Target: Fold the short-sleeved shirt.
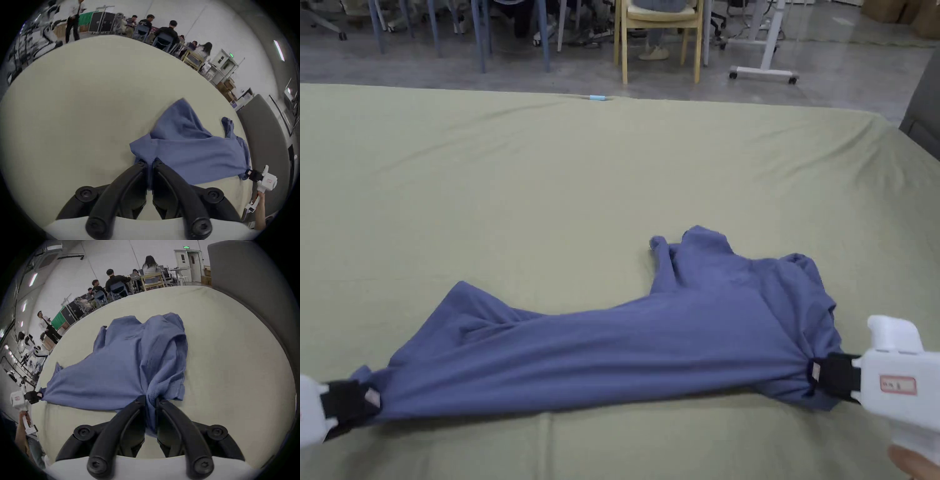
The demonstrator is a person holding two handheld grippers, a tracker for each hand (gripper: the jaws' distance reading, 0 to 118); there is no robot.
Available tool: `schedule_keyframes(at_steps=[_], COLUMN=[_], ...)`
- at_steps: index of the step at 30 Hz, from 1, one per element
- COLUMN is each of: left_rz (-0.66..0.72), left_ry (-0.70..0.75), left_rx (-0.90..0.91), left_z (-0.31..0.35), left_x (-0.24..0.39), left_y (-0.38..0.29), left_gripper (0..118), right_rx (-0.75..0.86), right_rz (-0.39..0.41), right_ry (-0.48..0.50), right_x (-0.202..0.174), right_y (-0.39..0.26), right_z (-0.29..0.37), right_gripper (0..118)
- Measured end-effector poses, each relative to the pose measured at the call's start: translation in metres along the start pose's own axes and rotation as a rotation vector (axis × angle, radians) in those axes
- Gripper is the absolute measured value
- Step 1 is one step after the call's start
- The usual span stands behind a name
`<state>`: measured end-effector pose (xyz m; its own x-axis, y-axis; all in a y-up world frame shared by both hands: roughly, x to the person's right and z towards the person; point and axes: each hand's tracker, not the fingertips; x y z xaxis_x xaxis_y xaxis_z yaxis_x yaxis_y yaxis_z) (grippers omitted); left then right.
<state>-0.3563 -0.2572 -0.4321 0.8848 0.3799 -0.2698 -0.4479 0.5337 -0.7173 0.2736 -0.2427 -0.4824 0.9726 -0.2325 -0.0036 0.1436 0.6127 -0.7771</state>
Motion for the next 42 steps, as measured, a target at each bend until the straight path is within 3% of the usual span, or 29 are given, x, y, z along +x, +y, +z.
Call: schedule_keyframes(at_steps=[6,12,13,14,15,16,19,22,23,24,25,26,27,29,31,35,36,37,38,42], left_rz=[-0.049,-0.165,-0.165,-0.161,-0.157,-0.155,-0.193,-0.236,-0.241,-0.256,-0.269,-0.268,-0.247,-0.254,-0.237,-0.229,-0.177,-0.143,-0.103,-0.074], left_ry=[0.031,0.098,0.097,0.100,0.112,0.119,0.137,0.181,0.170,0.146,0.151,0.207,0.258,0.183,0.136,0.144,0.112,0.091,0.082,0.078], left_rx=[-0.015,-0.065,-0.073,-0.083,-0.097,-0.103,-0.037,0.101,0.132,0.160,0.189,0.213,0.248,0.101,0.095,0.084,0.093,0.079,0.044,0.055], left_z=[0.046,0.039,0.038,0.038,0.042,0.047,0.096,0.163,0.184,0.203,0.215,0.221,0.224,0.211,0.200,0.184,0.184,0.175,0.161,0.108], left_x=[-0.011,-0.005,-0.004,-0.004,-0.004,-0.005,-0.002,0.003,0.005,0.008,0.011,0.017,0.022,0.027,0.031,0.024,0.021,0.017,0.013,0.002], left_y=[-0.048,-0.063,-0.061,-0.059,-0.056,-0.053,-0.046,-0.059,-0.068,-0.082,-0.093,-0.104,-0.117,-0.132,-0.145,-0.131,-0.119,-0.113,-0.106,-0.073], left_gripper=[3,3,5,23,58,85,85,85,85,79,47,0,0,0,0,0,9,54,85,87], right_rx=[-0.007,-0.036,-0.036,-0.051,-0.086,-0.107,-0.064,-0.028,-0.016,0.009,0.030,0.025,0.078,0.058,0.036,0.034,0.037,0.039,0.038,0.035], right_rz=[-0.039,-0.040,-0.027,-0.020,-0.022,-0.010,0.014,0.066,0.102,0.137,0.158,0.135,0.110,0.091,0.068,0.103,0.108,0.109,0.109,0.113], right_ry=[0.026,-0.004,-0.028,-0.049,-0.073,-0.071,-0.047,-0.098,-0.101,-0.085,-0.079,-0.096,-0.160,-0.095,-0.084,-0.091,-0.089,-0.085,-0.079,-0.074], right_x=[0.017,0.008,0.004,0.003,0.000,0.000,-0.005,-0.011,-0.014,-0.018,-0.021,-0.023,-0.025,-0.021,-0.021,-0.027,-0.029,-0.030,-0.030,-0.033], right_y=[-0.044,-0.061,-0.057,-0.054,-0.052,-0.049,-0.049,-0.064,-0.075,-0.088,-0.098,-0.111,-0.124,-0.136,-0.141,-0.139,-0.137,-0.134,-0.131,-0.124], right_z=[0.042,0.039,0.037,0.037,0.039,0.041,0.088,0.141,0.159,0.175,0.184,0.189,0.196,0.199,0.196,0.199,0.200,0.201,0.200,0.193], right_gripper=[13,14,36,75,104,111,111,111,110,101,58,11,3,3,3,3,3,3,3,3])
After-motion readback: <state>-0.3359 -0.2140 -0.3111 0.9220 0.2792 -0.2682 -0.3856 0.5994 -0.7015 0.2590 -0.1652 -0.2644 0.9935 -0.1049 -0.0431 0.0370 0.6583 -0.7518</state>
